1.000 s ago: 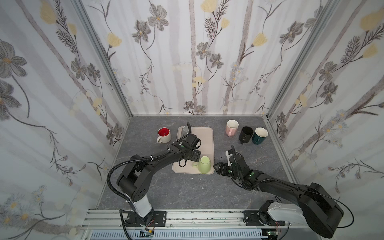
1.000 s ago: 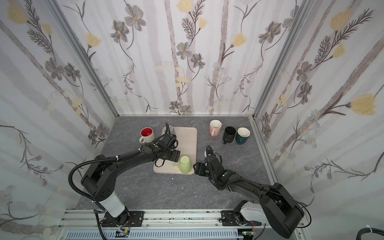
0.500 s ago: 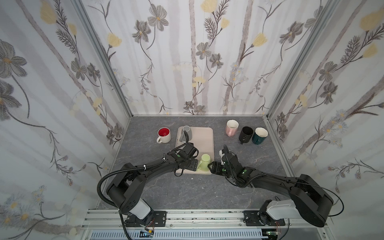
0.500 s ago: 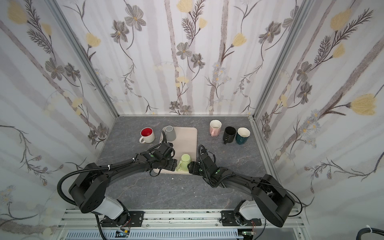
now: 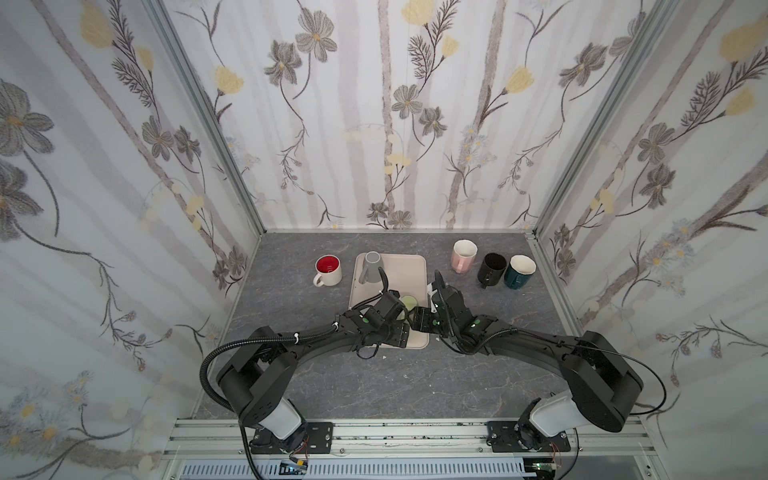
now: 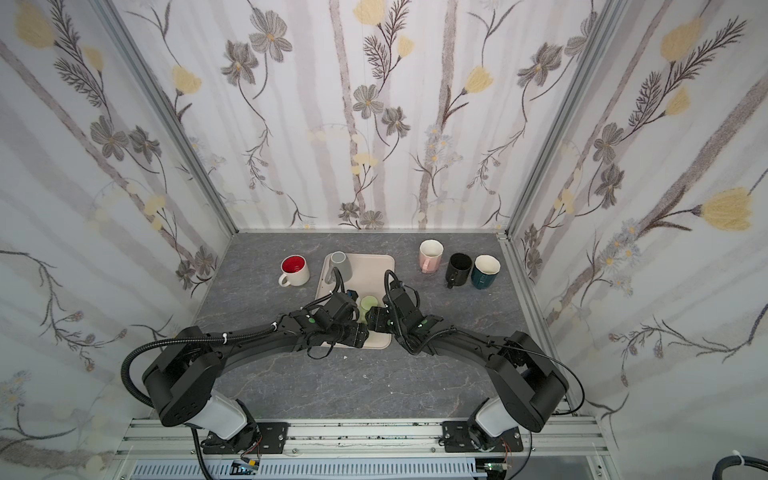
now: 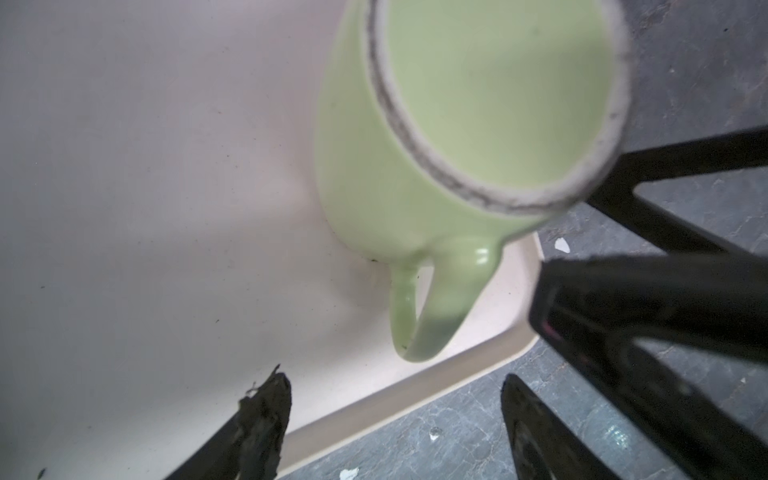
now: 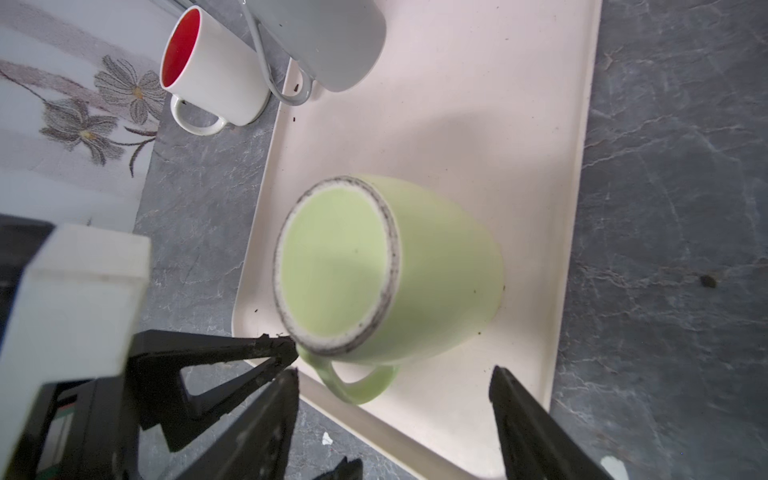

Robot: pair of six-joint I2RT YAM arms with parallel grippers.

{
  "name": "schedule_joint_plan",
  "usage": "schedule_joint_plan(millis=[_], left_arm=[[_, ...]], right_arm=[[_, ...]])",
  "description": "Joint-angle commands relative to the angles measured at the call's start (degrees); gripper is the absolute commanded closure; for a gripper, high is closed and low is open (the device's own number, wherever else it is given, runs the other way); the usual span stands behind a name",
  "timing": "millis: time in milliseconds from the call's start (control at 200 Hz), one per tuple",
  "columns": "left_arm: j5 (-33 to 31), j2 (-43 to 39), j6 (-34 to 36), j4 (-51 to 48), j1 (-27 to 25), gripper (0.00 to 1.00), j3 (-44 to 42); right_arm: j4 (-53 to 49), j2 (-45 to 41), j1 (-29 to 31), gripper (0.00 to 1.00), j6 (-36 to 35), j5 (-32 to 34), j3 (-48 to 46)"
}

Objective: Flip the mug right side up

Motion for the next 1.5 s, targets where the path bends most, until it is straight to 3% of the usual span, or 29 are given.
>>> schedule_joint_plan(millis=[0,175,325,525,630,784,939,1134,1274,1364,1494], left_arm=[[0.0,-0.5,-0.4,3.3,0.1,0.17,-0.6],[0.6,-2.8,3.3,3.1,0.8,0.15,-1.9],[-0.1,-8.4,5.3,6.5,0.8,0.09,-8.8],[-6.3,-17.4,3.8,12.4,1.1,0.00,-20.1],[-8.1,-21.6,2.8,16.1,1.2,0.00,-23.9],[-12.1,-20.7,3.4,16.0,1.3,0.00,-24.1],[-11.6,-18.1,2.6,15.7,1.2,0.00,-23.2],[-11.7,-18.1,1.1,15.9,1.3,0.00,-23.4],[-11.6,-18.6,1.1,16.1,1.3,0.00,-23.6],[-11.6,-18.5,1.0,16.3,1.3,0.00,-23.6],[-11.3,-18.0,1.1,16.5,1.2,0.00,-23.7]], right_arm=[[-2.1,-2.1,-0.3,0.26,-0.8,1.7,-0.4],[-6.3,-5.5,-0.1,0.26,0.2,3.4,0.7],[-8.5,-5.0,0.8,0.26,2.2,4.3,2.1],[-11.3,-0.3,3.1,0.26,4.3,5.5,6.6],[-11.9,1.4,3.5,0.29,6.2,6.7,7.9],[-13.9,4.9,7.5,0.29,9.0,9.7,11.0],[-14.9,7.7,9.3,0.31,10.2,11.3,15.1],[-24.9,13.2,10.5,0.32,12.0,17.9,22.2],[-25.8,13.5,10.5,0.35,12.8,19.2,21.7],[-25.7,13.8,10.1,0.42,12.8,19.1,21.1],[-25.7,13.7,9.8,0.43,12.8,19.0,20.2]])
